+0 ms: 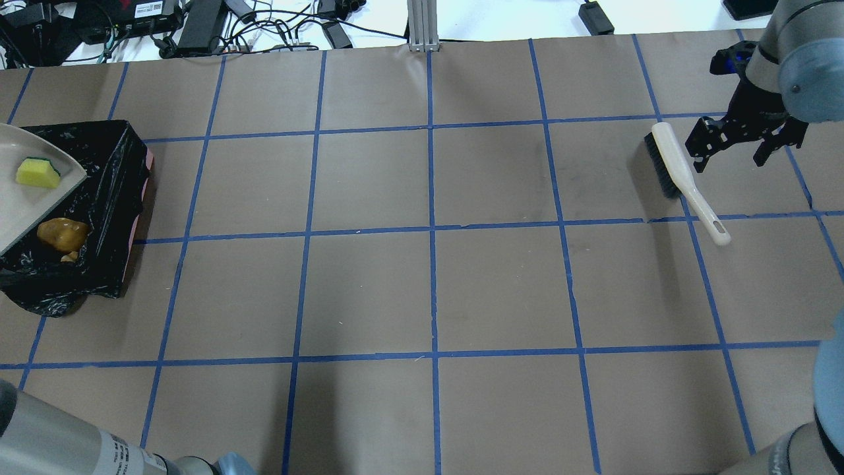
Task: Sweep and dump trash into bin
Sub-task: 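Tilt the dustpan over the bin with the left gripper while the right releases the brush, then hold the dustpan tipped over the bin with the left gripper to empty it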
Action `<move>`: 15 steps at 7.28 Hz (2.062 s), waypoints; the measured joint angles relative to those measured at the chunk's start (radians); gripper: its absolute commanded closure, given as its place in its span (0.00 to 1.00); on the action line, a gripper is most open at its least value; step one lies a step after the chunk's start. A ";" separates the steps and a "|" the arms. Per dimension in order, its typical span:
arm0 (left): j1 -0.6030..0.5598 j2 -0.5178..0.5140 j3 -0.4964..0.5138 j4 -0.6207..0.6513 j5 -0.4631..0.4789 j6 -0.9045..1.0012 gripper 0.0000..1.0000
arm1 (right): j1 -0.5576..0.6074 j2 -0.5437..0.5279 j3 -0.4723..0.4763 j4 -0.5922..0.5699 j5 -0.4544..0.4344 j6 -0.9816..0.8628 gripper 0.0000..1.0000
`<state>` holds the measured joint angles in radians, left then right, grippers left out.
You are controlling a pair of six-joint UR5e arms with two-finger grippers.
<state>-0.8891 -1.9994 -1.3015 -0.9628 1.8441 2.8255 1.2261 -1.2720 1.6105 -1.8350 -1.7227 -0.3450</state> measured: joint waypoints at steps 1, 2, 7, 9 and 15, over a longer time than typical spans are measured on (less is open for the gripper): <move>-0.002 0.001 0.000 0.023 0.001 0.017 0.85 | 0.004 -0.048 -0.006 0.009 0.010 0.000 0.00; -0.006 0.000 0.000 0.064 0.010 0.044 0.85 | 0.014 -0.105 -0.010 0.014 0.041 0.001 0.00; -0.068 0.036 -0.042 0.203 0.115 0.102 0.85 | 0.135 -0.253 -0.010 0.042 0.094 0.051 0.00; -0.072 0.057 -0.105 0.334 0.118 0.156 0.85 | 0.190 -0.259 -0.009 0.059 0.092 0.084 0.00; -0.084 0.154 -0.294 0.581 0.141 0.166 0.87 | 0.257 -0.267 -0.001 0.089 0.093 0.090 0.00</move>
<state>-0.9731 -1.8450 -1.5953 -0.3820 1.9847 2.9912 1.4831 -1.5393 1.6090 -1.7457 -1.6298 -0.2550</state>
